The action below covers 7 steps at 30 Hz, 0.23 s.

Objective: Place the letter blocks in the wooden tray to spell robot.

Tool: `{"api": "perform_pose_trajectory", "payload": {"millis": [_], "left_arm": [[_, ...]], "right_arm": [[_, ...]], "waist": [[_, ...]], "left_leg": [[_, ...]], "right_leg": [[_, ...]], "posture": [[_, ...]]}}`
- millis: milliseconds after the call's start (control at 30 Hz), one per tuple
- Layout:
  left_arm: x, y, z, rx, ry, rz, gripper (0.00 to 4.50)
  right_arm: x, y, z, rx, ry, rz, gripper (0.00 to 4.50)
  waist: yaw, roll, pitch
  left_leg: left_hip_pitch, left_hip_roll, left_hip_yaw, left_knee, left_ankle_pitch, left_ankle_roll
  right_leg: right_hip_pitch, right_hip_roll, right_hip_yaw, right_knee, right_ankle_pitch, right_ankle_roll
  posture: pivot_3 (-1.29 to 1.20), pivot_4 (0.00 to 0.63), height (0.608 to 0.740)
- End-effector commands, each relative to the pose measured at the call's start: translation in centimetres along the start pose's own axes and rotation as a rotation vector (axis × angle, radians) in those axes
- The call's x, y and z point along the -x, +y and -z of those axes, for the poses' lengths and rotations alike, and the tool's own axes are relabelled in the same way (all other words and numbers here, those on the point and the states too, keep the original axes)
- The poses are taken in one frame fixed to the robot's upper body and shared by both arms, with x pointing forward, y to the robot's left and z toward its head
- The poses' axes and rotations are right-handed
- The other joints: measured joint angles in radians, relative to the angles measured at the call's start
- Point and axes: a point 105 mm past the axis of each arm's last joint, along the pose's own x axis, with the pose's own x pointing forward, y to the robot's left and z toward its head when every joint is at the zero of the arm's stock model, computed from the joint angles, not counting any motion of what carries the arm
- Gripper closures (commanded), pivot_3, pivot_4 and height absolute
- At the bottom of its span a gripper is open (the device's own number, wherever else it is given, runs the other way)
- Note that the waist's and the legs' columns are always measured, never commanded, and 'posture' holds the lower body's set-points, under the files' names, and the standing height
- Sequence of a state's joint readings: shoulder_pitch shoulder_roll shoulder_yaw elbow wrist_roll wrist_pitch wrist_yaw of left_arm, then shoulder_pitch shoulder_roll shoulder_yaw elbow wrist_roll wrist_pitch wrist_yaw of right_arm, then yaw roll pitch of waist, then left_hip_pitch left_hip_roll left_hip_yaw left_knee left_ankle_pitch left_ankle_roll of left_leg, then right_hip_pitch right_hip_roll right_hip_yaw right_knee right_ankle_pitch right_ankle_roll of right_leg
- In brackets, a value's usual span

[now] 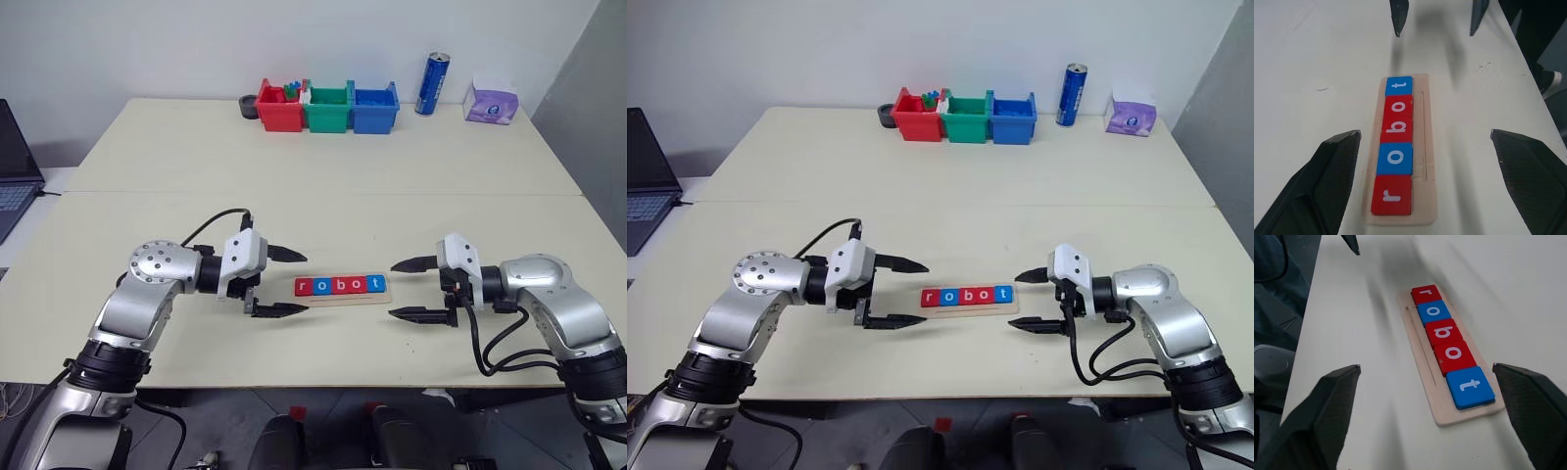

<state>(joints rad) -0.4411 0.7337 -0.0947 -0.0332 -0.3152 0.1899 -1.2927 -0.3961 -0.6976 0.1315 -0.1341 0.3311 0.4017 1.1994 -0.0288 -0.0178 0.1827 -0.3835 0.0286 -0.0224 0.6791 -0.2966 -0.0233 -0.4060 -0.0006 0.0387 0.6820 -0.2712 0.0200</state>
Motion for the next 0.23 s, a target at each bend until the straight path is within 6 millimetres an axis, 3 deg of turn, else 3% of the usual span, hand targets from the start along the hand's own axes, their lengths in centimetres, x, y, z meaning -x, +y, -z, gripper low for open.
{"api": "perform_pose_trajectory", "payload": {"millis": [33,233], "left_arm": [[1.1,0.4,-0.6,0.005,0.011,-0.041,0.0],[2.4,-1.2,0.9,0.03,0.095,-0.006,0.0]], "right_arm": [[0.3,-0.1,-1.3,0.05,-0.021,0.019,0.03],[0.1,0.5,-1.4,0.059,-0.018,-0.001,0.03]], "waist": [[0.0,0.0,0.0],[-0.002,0.0,0.0]], "left_leg": [[0.0,0.0,0.0,0.0,0.0,0.0],[0.0,0.001,0.0,-0.001,0.0,0.0]], "right_leg": [[0.0,0.0,0.0,0.0,0.0,0.0],[0.0,0.0,0.0,0.0,0.0,0.0]], "posture": [[0.0,0.15,0.74],[0.0,0.15,0.74]]}}
